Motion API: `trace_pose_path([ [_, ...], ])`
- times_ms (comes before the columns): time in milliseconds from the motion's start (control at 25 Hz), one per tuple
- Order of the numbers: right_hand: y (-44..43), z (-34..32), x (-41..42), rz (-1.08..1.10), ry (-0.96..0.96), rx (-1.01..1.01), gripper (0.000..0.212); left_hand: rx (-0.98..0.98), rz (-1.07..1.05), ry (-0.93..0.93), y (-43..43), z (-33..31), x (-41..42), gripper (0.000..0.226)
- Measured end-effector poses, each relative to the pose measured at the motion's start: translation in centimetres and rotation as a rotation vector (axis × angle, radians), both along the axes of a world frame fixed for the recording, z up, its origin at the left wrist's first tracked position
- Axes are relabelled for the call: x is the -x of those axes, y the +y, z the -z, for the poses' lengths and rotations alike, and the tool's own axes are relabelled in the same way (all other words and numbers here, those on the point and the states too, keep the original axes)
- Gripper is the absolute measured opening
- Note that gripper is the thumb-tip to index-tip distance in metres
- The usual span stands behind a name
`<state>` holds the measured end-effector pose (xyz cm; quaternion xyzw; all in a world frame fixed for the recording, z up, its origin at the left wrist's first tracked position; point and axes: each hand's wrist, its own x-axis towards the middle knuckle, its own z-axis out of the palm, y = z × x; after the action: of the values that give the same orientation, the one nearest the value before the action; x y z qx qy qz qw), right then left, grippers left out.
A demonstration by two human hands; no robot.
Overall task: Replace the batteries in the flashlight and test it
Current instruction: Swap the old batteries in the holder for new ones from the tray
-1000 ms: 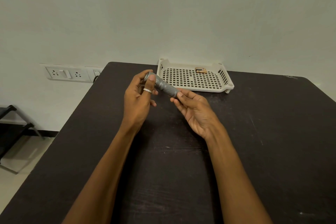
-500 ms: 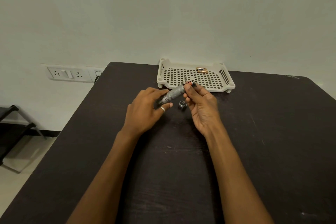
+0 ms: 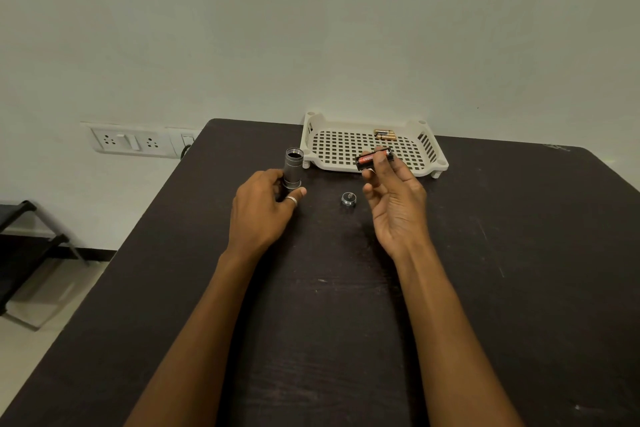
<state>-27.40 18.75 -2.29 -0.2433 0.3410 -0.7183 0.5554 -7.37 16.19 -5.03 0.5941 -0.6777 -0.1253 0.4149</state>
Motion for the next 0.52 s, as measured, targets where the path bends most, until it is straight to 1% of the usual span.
trace_pose_path([
  [80, 0.0, 0.0, -0.1, 0.006, 0.069, -0.03, 0.015, -0.051, -0.012, 0.008, -0.2, 0.1, -0.1, 0.033],
  [160, 0.0, 0.1, -0.2, 0.006, 0.134, -0.048, 0.018, -0.11, 0.011, 0.038, -0.3, 0.3, -0.1, 0.043],
  [240, 0.0, 0.3, -0.2, -0.005, 0.171, -0.044, 0.02, -0.12, 0.011, 0.044, 0.1, 0.3, 0.2, 0.072],
  [280, -0.1, 0.3, -0.3, -0.011, 0.183, -0.037, 0.019, -0.07, -0.03, 0.041, 0.4, 0.2, 0.4, 0.086],
  [320, -0.1, 0.4, -0.3, -0.016, 0.193, -0.034, 0.019, 0.012, -0.092, 0.045, 0.8, 0.0, 0.7, 0.094],
  [360, -0.1, 0.4, -0.3, -0.02, 0.204, -0.035, 0.018, 0.106, -0.147, 0.065, 1.1, -0.3, 1.0, 0.093],
  [400, -0.1, 0.4, -0.3, -0.023, 0.214, -0.036, 0.017, 0.196, -0.178, 0.09, 1.4, -0.7, 1.2, 0.087],
  [440, -0.2, 0.4, -0.2, -0.029, 0.222, -0.032, 0.016, 0.278, -0.184, 0.104, 1.6, -0.9, 1.4, 0.077],
  [520, -0.2, 0.5, -0.3, -0.048, 0.243, -0.014, 0.017, 0.422, -0.144, 0.075, 1.8, -1.2, 2.0, 0.052],
])
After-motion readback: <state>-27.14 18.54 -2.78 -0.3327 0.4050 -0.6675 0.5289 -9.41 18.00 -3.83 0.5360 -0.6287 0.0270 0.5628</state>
